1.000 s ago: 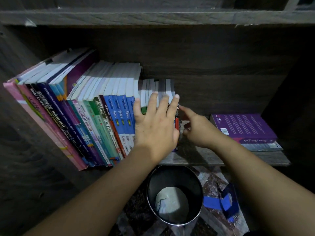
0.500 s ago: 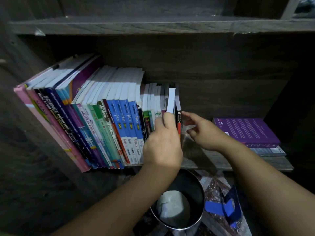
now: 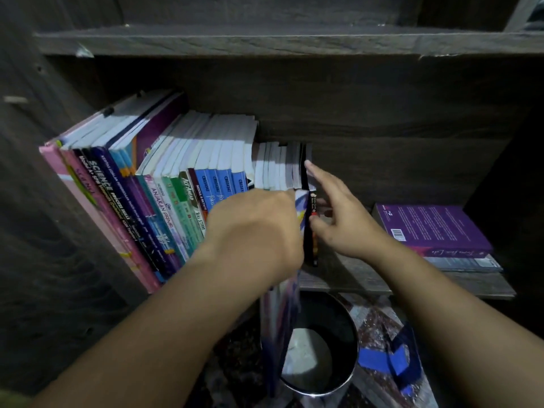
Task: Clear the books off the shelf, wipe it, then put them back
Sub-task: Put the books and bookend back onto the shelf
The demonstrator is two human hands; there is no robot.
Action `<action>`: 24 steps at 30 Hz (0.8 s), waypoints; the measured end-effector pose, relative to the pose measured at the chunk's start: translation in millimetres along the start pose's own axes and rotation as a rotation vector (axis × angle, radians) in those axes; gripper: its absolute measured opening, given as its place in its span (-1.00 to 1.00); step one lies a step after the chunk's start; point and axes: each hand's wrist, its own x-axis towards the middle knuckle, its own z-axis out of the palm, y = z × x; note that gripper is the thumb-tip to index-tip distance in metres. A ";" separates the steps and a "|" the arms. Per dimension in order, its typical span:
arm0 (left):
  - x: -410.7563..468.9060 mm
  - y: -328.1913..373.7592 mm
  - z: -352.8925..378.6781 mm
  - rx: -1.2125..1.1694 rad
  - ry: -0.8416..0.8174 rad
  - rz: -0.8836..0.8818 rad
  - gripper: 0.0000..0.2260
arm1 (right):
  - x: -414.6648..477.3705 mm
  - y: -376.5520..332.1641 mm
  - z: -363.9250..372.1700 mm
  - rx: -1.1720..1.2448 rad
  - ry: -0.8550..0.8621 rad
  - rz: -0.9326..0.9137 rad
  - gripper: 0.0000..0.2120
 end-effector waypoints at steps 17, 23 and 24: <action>-8.8 -25.2 -5.2 0.111 -0.167 0.080 -0.60 | 19.3 -35.6 25.2 -0.466 0.074 -0.039 -0.67; -10.7 -30.8 -14.2 -0.002 -0.218 0.154 -0.44 | 19.8 -16.9 12.4 -0.325 0.202 0.043 -0.72; -10.8 -31.3 -14.8 -0.034 -0.200 0.157 -0.44 | 18.2 -13.9 10.1 -0.303 0.231 0.080 -0.70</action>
